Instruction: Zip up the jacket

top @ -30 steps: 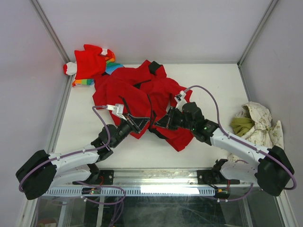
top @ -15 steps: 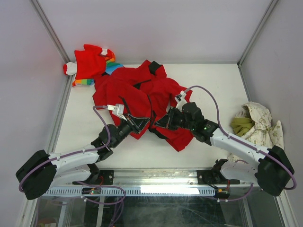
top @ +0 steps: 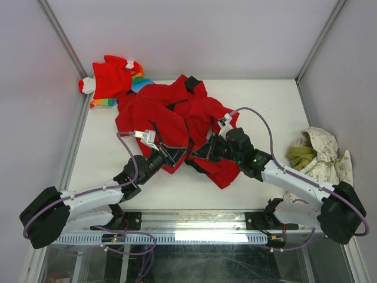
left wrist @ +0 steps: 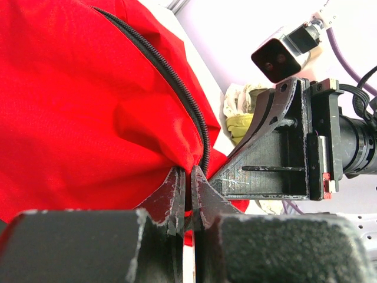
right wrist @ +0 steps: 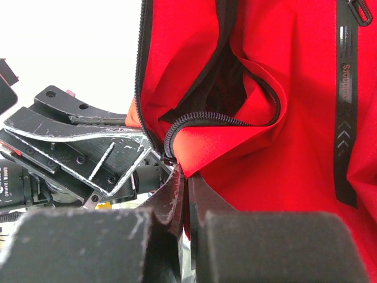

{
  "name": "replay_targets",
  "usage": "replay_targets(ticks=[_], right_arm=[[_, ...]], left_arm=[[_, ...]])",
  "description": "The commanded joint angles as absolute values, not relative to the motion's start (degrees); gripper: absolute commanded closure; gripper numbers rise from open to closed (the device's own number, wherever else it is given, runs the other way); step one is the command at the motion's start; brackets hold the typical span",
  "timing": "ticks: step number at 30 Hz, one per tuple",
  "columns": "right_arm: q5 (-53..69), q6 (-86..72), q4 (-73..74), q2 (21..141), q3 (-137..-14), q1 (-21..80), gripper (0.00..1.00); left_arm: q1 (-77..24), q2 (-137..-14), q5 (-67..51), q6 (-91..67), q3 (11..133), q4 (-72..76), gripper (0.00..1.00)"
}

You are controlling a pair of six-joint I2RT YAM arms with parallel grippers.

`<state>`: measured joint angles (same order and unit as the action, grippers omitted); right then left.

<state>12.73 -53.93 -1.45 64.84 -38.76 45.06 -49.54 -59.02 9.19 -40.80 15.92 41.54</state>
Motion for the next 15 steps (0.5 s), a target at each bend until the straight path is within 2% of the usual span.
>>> replay_targets(ticks=[1,15], right_arm=[[10.5,-55.2,-5.6,63.4,-39.3,45.4,1.0],[8.8,-54.6,-2.3,62.2,-39.8,45.4,1.0]], left_arm=[[-50.2,-58.5,10.7,-39.1,18.3,43.7,1.0],[-51.1,-57.3,12.4,-37.6,18.7,41.0,1.0]])
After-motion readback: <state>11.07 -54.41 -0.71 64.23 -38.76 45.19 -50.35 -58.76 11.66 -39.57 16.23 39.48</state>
